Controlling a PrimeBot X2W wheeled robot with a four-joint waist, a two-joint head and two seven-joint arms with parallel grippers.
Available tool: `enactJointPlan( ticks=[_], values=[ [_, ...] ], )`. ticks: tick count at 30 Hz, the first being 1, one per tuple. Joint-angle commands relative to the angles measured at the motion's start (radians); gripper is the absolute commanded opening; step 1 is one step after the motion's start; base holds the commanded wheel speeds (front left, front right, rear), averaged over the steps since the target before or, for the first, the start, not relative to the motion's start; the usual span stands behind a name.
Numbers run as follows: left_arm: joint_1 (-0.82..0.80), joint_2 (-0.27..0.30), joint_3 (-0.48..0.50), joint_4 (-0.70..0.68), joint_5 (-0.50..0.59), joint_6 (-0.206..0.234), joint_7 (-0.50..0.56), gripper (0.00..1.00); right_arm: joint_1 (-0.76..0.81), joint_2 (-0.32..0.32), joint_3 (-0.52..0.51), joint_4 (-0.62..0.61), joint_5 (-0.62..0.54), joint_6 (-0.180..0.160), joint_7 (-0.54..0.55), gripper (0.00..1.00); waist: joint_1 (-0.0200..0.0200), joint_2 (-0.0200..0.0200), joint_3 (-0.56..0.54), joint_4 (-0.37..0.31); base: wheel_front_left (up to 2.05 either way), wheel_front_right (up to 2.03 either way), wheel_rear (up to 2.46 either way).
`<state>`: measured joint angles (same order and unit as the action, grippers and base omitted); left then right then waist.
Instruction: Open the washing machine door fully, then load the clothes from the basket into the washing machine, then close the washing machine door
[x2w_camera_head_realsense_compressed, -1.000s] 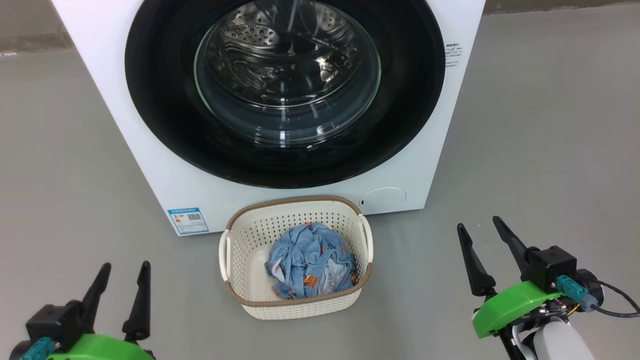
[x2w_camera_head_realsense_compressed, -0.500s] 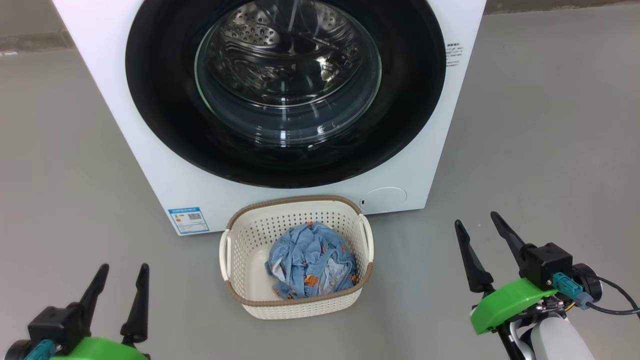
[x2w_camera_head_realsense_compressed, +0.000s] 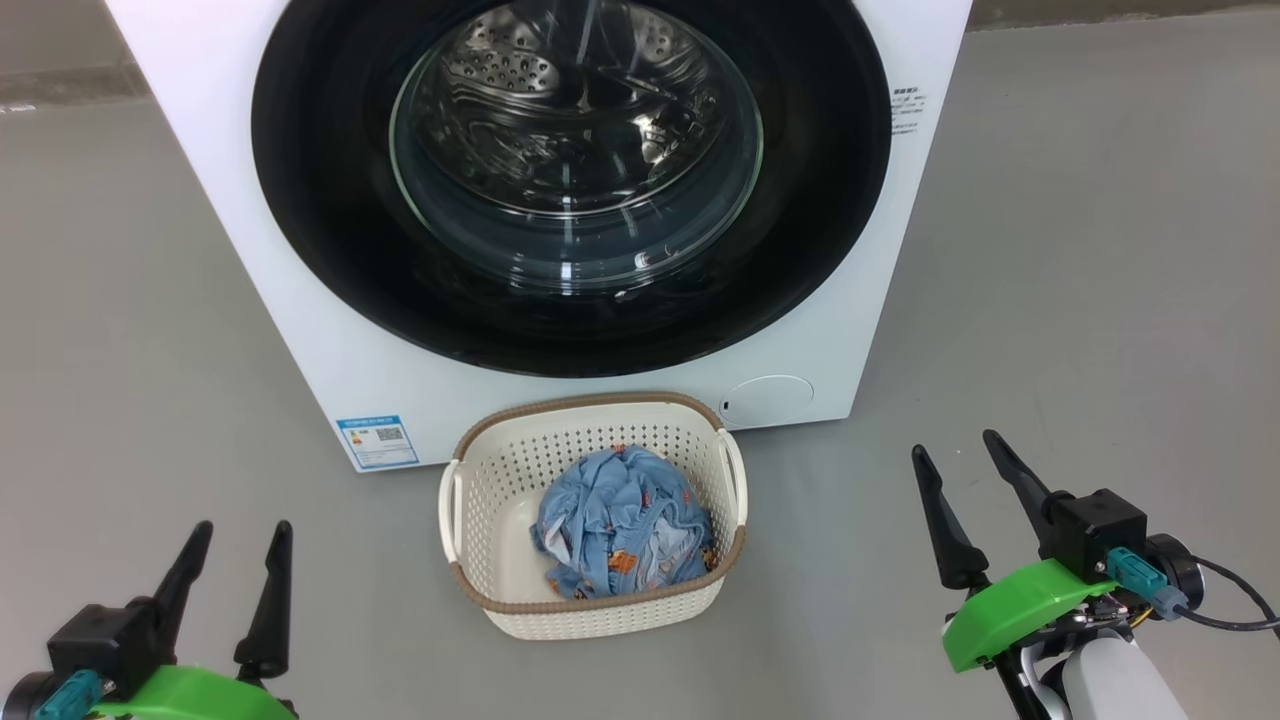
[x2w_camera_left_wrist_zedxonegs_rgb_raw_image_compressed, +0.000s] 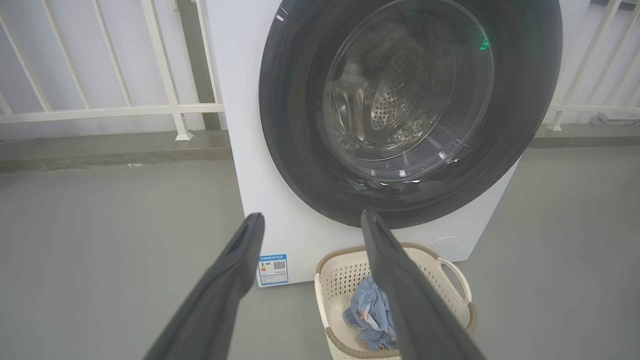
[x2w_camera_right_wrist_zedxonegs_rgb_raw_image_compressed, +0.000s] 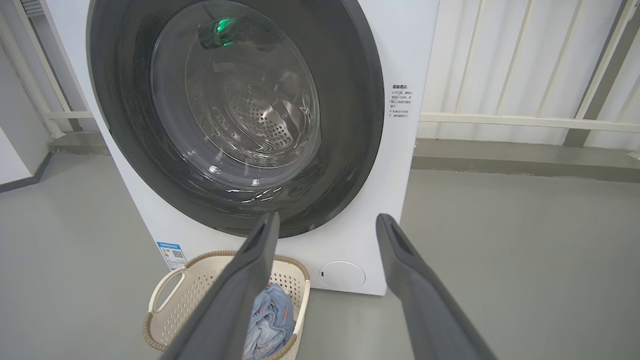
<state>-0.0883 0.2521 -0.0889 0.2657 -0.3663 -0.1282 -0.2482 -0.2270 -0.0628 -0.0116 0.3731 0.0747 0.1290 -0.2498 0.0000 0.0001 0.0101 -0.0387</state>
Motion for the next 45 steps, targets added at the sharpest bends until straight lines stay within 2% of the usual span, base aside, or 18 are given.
enactJointPlan(
  ticks=[1, 45],
  values=[
    [-0.046, 0.03, 0.039, -0.017, -0.001, -0.003, -0.014, 1.0, -0.035, 0.004, 0.022, -0.024, 0.015, 0.002, -0.012, 1.0, 0.0, -0.0001, 0.0, 0.0, 0.0, 0.0, 0.0],
    [-0.049, 0.055, 0.034, -0.028, 0.018, -0.003, -0.014, 1.0, -0.026, 0.009, -0.015, -0.052, -0.019, 0.002, -0.012, 1.0, 0.0, -0.0001, 0.011, 0.016, 0.03, 0.03, -0.06]
  ],
)
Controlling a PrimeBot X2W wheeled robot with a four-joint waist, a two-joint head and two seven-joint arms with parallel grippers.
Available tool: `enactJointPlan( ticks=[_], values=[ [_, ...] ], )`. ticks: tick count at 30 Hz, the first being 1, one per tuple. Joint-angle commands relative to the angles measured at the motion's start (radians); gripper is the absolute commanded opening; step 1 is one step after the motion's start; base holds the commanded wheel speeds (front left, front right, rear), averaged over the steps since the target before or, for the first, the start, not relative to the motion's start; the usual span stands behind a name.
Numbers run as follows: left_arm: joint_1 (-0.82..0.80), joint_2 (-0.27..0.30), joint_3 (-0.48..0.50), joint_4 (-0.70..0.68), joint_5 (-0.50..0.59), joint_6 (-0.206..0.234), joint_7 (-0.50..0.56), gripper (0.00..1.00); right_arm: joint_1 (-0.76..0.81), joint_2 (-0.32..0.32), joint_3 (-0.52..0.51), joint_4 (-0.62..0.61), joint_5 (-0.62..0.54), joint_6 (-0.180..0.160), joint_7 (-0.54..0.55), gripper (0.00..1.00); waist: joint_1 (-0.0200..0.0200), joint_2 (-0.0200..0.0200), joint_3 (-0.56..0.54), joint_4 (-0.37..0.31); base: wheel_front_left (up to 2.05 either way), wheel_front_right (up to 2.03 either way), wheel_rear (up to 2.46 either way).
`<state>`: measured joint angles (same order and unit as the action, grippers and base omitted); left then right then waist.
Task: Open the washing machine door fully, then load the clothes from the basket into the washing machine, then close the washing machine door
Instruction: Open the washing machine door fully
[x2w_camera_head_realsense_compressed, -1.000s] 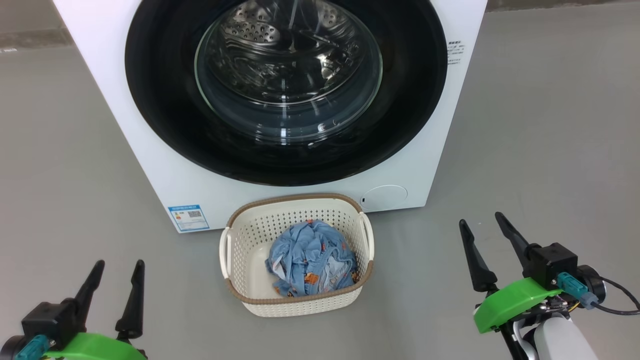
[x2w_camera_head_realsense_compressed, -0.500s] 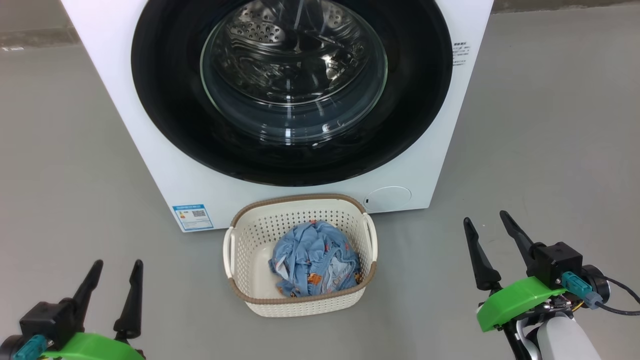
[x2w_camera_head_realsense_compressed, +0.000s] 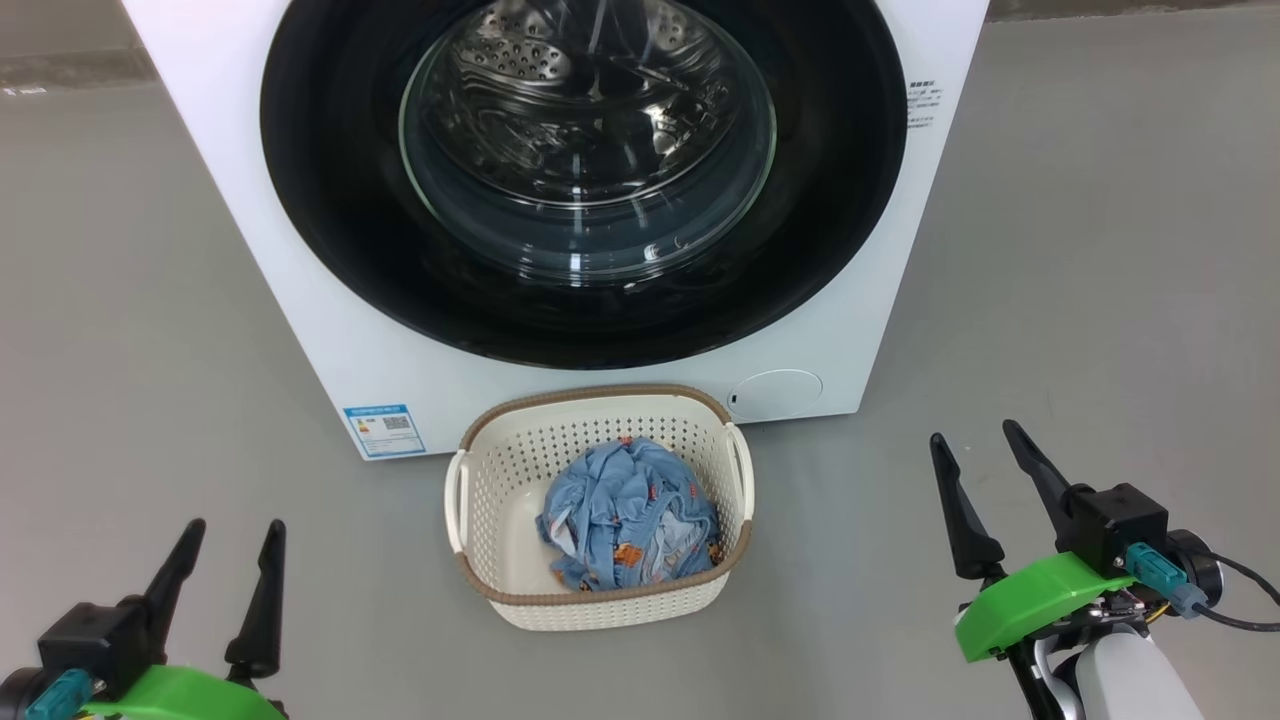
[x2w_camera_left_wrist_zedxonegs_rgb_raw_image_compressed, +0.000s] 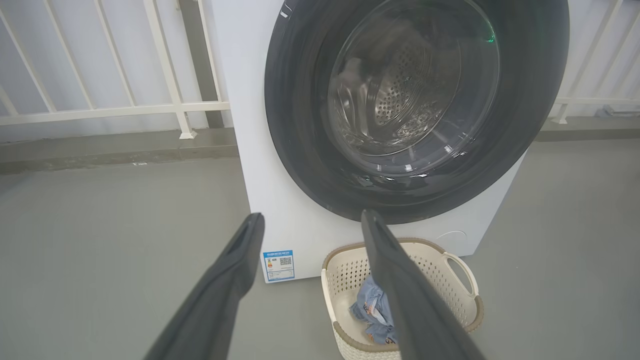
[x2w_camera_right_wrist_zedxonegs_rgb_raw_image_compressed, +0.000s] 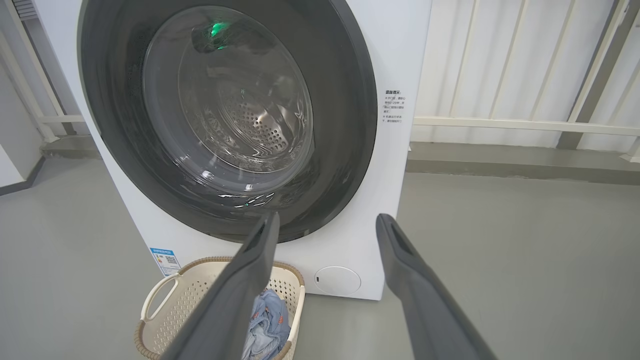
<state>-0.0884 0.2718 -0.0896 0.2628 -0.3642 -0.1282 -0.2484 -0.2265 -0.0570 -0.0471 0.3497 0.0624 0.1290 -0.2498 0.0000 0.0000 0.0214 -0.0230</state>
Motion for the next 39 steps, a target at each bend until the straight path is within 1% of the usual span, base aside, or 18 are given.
enactJointPlan(
  ticks=[1, 7, 17, 20, 25, 31, 39],
  values=[
    [-0.049, 0.037, 0.035, -0.026, 0.016, -0.003, -0.013, 1.0, -0.026, 0.003, 0.019, -0.029, -0.007, 0.002, -0.012, 1.0, 0.0, 0.0, 0.0, 0.0, 0.48, 0.48, -0.96],
    [-0.049, 0.034, 0.038, -0.034, 0.018, -0.003, -0.013, 1.0, -0.025, 0.004, 0.01, -0.028, -0.008, 0.002, -0.012, 1.0, 0.0, 0.0, 0.002, 0.001, 0.76, 0.76, -1.52],
    [-0.051, 0.033, 0.041, -0.036, 0.012, -0.003, -0.013, 1.0, -0.025, 0.006, 0.004, -0.036, -0.009, 0.002, -0.012, 1.0, 0.0, 0.0, 0.012, 0.001, 1.2, 1.2, -2.39],
    [-0.054, 0.025, 0.055, -0.049, 0.002, -0.003, -0.013, 1.0, -0.027, 0.006, 0.001, -0.037, -0.007, 0.002, -0.012, 1.0, 0.0, 0.0, 0.017, 0.001, 1.2, 1.2, -2.39],
    [-0.054, 0.027, 0.053, -0.052, -0.002, -0.003, -0.013, 1.0, -0.03, 0.006, -0.002, -0.039, -0.006, 0.002, -0.012, 1.0, 0.0, 0.0, 0.021, 0.001, 0.9, 0.9, -1.81],
    [-0.051, 0.023, 0.049, -0.054, 0.0, -0.003, -0.013, 1.0, -0.028, 0.007, -0.003, -0.039, -0.004, 0.002, -0.012, 1.0, 0.0, 0.0, 0.021, 0.002, 0.42, 0.42, -0.84],
    [-0.046, 0.016, 0.053, -0.063, -0.001, -0.003, -0.013, 1.0, -0.026, 0.007, 0.001, -0.045, 0.002, 0.002, -0.012, 1.0, 0.0, 0.0, 0.025, 0.004, 0.04, 0.04, -0.09]
  ],
)
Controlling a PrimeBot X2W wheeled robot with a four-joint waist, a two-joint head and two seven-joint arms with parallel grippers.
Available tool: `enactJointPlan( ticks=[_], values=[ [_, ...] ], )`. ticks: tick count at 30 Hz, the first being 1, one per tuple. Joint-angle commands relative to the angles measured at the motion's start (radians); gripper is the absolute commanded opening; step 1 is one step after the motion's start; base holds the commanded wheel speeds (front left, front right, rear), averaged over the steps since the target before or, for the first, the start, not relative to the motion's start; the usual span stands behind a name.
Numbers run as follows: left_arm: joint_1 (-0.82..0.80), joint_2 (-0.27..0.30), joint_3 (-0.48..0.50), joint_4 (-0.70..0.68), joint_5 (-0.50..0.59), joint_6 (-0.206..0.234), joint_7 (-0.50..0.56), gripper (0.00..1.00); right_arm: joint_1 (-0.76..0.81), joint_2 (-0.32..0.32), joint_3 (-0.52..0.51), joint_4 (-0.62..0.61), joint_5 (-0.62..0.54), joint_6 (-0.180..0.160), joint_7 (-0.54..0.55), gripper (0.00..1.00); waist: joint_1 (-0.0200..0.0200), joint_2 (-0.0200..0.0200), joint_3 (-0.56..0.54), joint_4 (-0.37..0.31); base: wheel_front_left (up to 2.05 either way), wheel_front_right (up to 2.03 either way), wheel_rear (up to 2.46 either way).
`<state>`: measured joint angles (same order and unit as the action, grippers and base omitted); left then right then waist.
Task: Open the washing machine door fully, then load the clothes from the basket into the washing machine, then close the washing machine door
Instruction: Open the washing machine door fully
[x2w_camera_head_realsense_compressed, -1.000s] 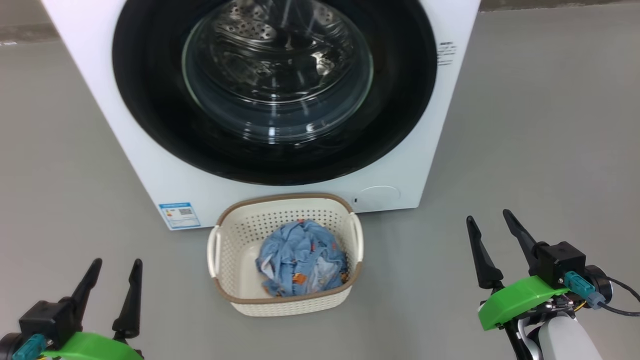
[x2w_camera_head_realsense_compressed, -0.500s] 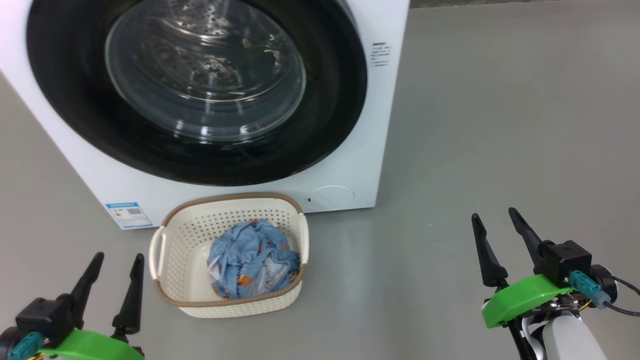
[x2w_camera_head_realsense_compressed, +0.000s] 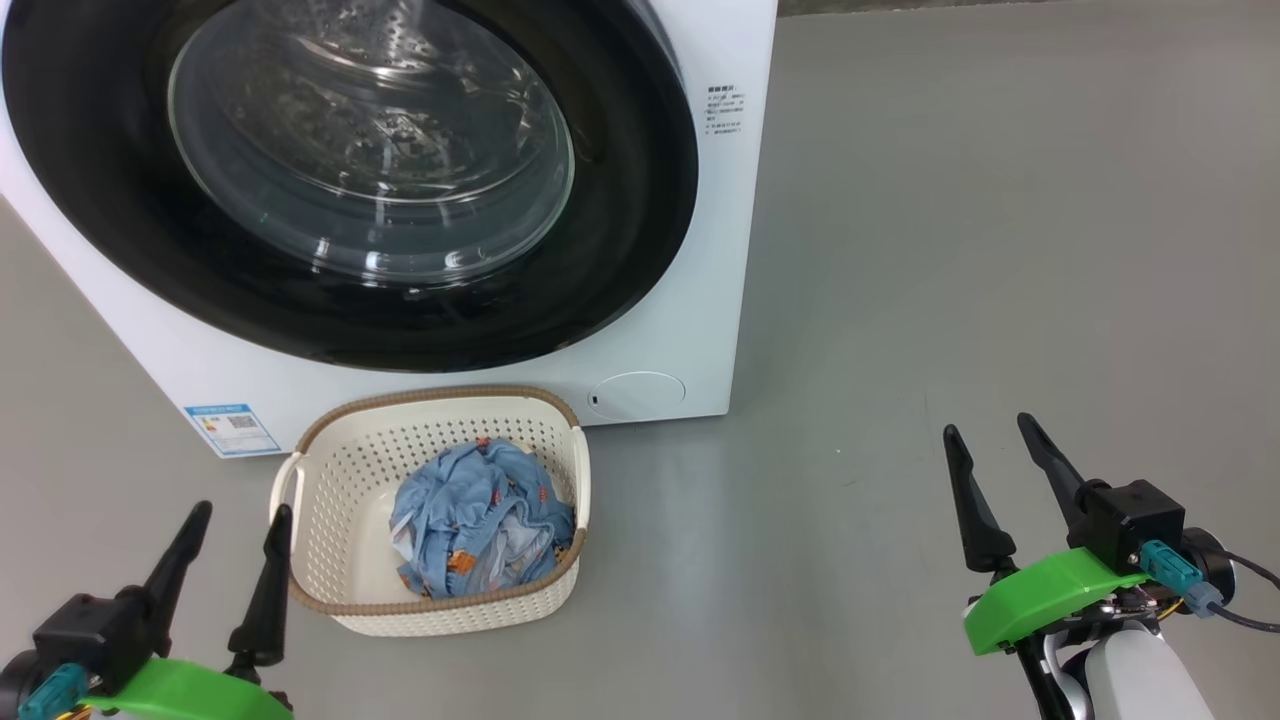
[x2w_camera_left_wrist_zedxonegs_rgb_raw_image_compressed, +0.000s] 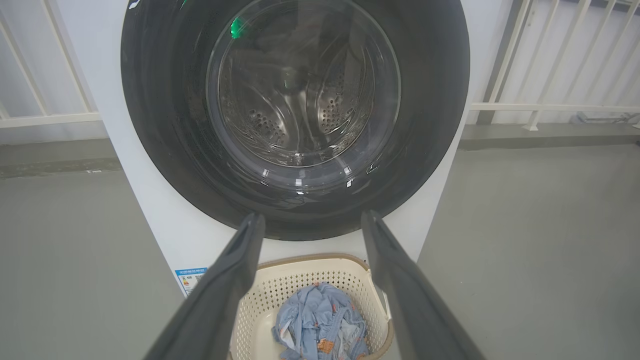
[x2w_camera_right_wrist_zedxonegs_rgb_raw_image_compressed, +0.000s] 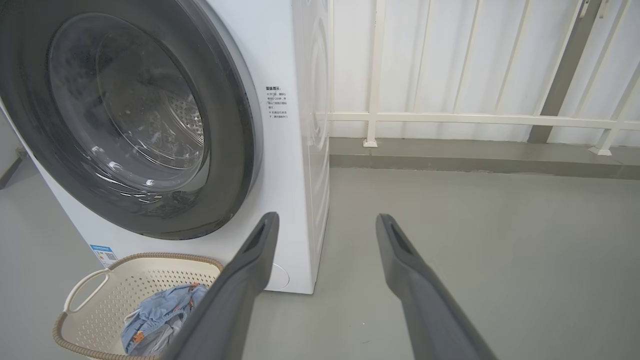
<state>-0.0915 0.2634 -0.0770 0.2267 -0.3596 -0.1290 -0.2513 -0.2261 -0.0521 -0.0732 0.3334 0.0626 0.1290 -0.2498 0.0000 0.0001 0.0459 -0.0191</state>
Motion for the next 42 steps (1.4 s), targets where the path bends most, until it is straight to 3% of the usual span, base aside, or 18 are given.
enactJointPlan(
  ticks=[1, 33, 42],
  values=[
    [-0.041, 0.023, 0.041, -0.027, -0.006, -0.002, -0.01, 1.0, -0.026, 0.002, 0.028, -0.029, 0.002, 0.002, -0.012, 1.0, 0.0, -0.0001, 0.0, 0.0, 0.0, 0.0, 0.0],
    [-0.026, -0.016, 0.084, -0.05, 0.047, -0.002, -0.01, 1.0, -0.056, 0.002, 0.02, -0.027, 0.016, 0.002, -0.012, 1.0, 0.0, -0.0001, 0.007, 0.023, 0.0, 0.0, 0.0],
    [-0.019, -0.016, 0.058, -0.067, 0.043, -0.002, -0.01, 1.0, -0.117, 0.002, -0.004, -0.033, 0.14, 0.002, -0.012, 1.0, 0.0, -0.0001, 0.014, 0.034, 0.0, 0.0, 0.0]
  ],
)
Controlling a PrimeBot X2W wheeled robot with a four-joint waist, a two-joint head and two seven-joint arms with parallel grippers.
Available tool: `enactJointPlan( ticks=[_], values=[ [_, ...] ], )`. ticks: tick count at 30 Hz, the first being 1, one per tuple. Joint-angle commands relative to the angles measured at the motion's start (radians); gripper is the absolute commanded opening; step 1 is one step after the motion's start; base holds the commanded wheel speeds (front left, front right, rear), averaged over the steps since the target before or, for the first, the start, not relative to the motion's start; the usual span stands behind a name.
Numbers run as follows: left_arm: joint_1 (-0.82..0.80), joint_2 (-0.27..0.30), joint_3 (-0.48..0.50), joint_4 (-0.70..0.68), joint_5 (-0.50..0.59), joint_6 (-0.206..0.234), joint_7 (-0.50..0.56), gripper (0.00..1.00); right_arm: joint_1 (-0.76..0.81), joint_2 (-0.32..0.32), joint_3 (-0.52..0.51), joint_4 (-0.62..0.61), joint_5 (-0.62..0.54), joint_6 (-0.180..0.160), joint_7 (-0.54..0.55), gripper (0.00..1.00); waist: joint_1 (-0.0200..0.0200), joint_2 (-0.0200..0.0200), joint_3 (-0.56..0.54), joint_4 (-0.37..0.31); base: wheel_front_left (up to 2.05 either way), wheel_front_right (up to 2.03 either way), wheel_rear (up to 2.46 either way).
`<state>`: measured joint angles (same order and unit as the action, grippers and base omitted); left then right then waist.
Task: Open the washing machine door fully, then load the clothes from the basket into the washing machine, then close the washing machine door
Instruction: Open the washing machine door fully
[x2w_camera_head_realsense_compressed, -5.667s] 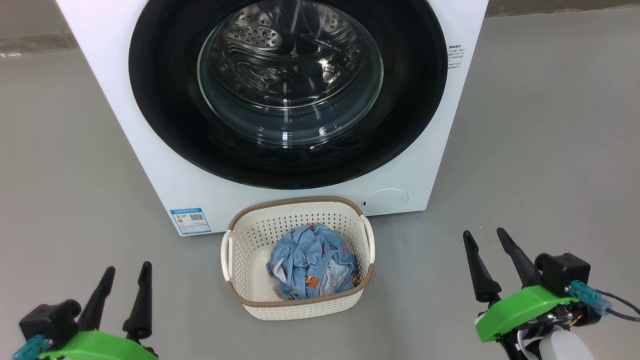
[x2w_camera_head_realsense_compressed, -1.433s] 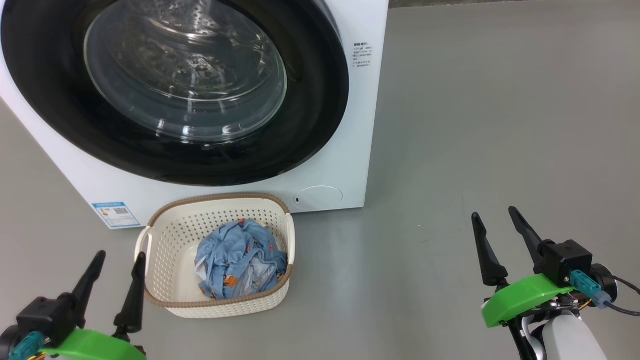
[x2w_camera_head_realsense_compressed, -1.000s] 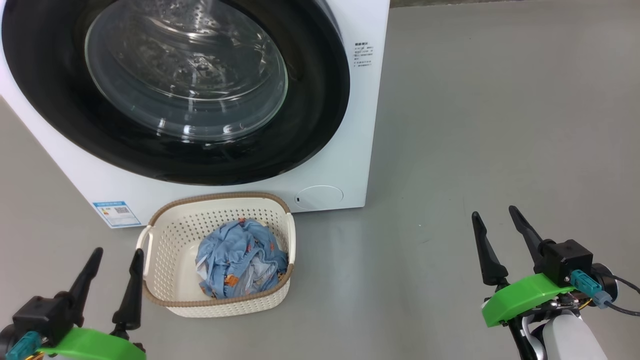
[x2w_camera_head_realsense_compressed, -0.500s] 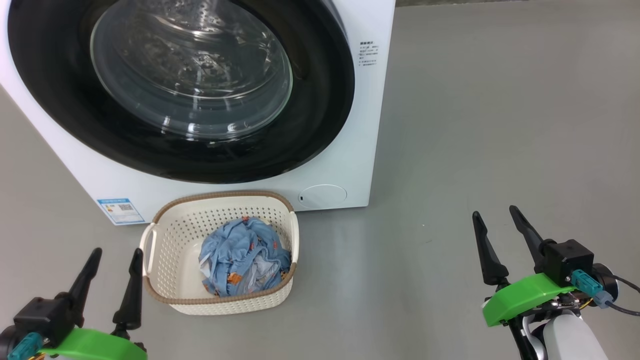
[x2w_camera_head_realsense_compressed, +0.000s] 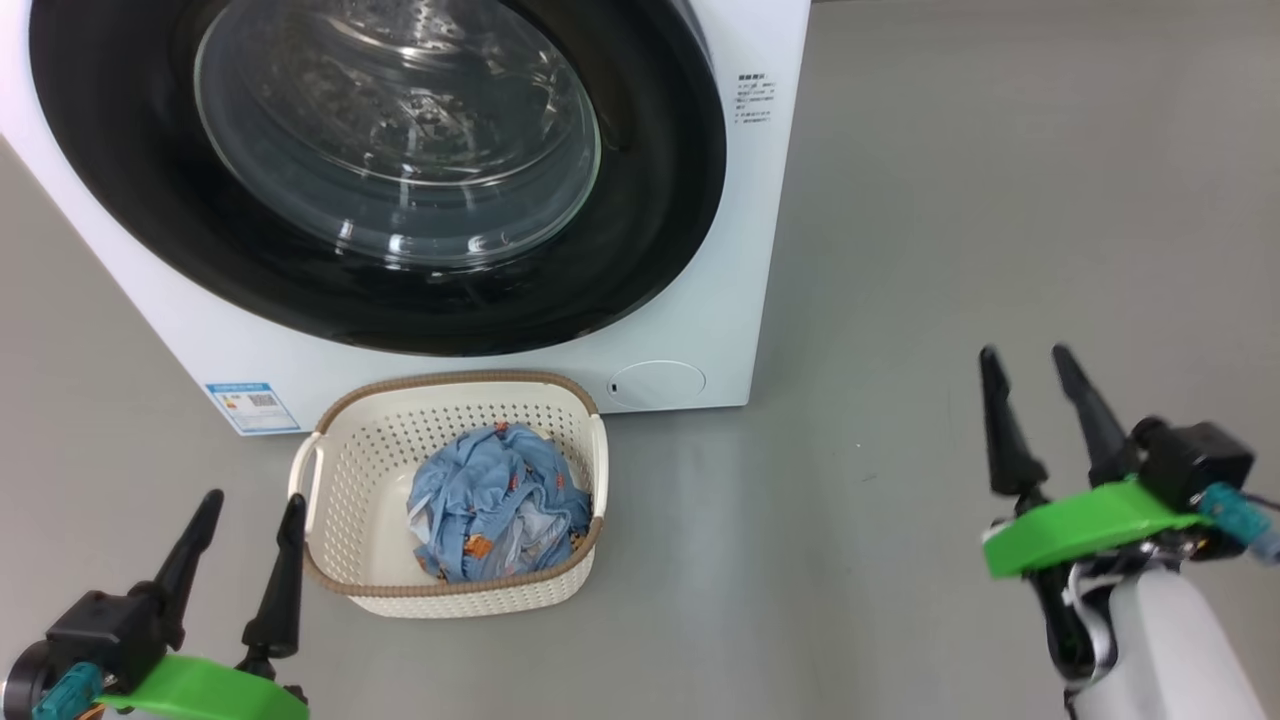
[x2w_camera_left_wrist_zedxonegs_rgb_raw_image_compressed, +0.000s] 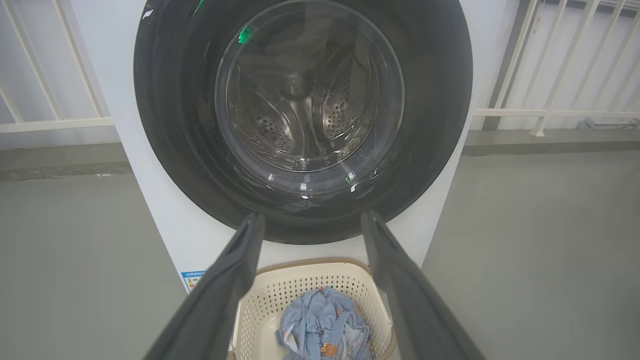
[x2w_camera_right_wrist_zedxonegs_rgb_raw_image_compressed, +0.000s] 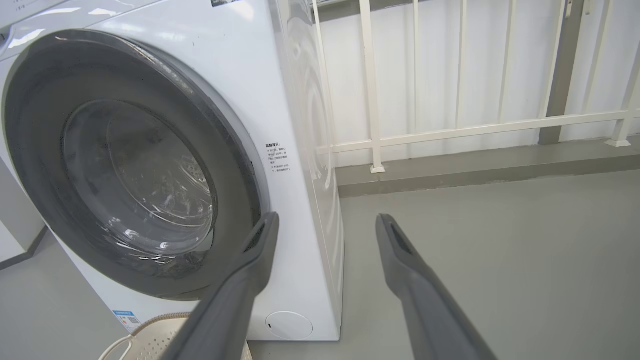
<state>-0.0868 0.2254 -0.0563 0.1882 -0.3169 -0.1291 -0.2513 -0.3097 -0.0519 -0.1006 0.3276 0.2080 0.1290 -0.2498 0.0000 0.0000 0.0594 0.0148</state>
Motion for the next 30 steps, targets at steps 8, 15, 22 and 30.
enactJointPlan(
  ticks=[8, 15, 22, 30],
  values=[
    [-0.026, 0.032, 0.022, -0.034, -0.013, -0.002, -0.01, 1.0, -0.166, 0.002, -0.028, -0.004, 0.297, 0.002, -0.012, 1.0, 0.0, 0.0, 0.022, 0.013, 0.0, 0.0, 0.0],
    [-0.041, 0.045, 0.007, -0.035, -0.027, -0.002, -0.01, 1.0, -0.29, 0.002, -0.063, 0.048, 0.545, 0.002, -0.012, 1.0, 0.0, 0.0, 0.05, 0.031, 0.0, 0.0, 0.0],
    [-0.051, 0.051, 0.001, -0.031, -0.039, -0.002, -0.01, 1.0, -0.411, 0.002, -0.1, 0.145, 0.733, 0.002, -0.012, 1.0, 0.0, 0.0, 0.074, 0.046, 0.0, 0.0, 0.0],
    [-0.068, 0.052, -0.01, -0.024, -0.054, -0.002, -0.011, 1.0, -0.534, 0.002, -0.138, 0.284, 0.885, 0.002, 0.012, 1.0, 0.0, 0.0, 0.098, 0.064, 0.0, 0.0, 0.0]
  ],
)
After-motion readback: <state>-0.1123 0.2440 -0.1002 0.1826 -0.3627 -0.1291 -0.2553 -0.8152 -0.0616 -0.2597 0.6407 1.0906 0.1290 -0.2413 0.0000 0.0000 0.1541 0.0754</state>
